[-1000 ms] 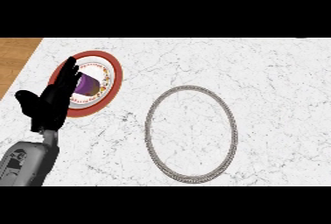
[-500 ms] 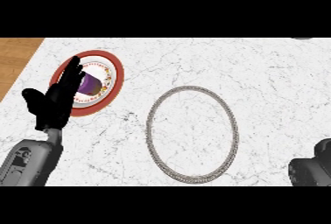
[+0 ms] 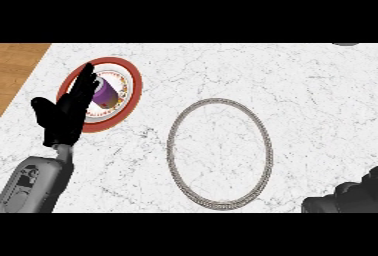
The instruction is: Pick the cupcake from the placemat and place it in the basket
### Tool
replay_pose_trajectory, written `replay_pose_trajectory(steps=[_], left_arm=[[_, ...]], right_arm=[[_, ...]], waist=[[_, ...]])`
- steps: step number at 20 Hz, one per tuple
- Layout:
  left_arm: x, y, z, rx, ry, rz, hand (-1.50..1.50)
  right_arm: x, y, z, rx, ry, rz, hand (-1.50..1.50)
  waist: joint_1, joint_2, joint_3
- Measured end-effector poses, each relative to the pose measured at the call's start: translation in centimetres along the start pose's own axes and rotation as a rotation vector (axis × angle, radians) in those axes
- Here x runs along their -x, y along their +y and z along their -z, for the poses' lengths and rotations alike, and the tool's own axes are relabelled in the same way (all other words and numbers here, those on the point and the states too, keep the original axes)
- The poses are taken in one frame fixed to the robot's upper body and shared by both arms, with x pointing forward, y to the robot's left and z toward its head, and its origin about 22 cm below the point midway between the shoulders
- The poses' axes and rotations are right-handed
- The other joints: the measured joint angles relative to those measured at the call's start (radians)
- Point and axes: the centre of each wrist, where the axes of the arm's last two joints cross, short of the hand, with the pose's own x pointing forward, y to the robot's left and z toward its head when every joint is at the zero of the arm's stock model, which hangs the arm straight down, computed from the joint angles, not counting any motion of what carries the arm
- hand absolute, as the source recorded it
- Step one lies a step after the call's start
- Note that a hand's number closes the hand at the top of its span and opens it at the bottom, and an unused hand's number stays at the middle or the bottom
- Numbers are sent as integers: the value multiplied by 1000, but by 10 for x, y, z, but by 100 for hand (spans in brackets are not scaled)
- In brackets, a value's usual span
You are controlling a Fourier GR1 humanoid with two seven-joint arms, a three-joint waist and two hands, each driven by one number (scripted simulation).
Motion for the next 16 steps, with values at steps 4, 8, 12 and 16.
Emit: replay_pose_trajectory(steps=[4, 8, 12, 16], left_arm=[[2, -5, 1, -1, 4, -3, 0], [3, -5, 1, -1, 4, 0, 0], [3, -4, 2, 4, 7, 0, 0], [2, -7, 2, 8, 10, -3, 0]], right_arm=[[16, -8, 8, 25, 2, -61, 150], [29, -17, 14, 45, -6, -90, 150], [39, -26, 18, 49, -8, -91, 150], [43, -36, 21, 44, -9, -54, 150]], waist=[[1, 0, 0], [4, -1, 1], [8, -2, 2], [7, -4, 2]])
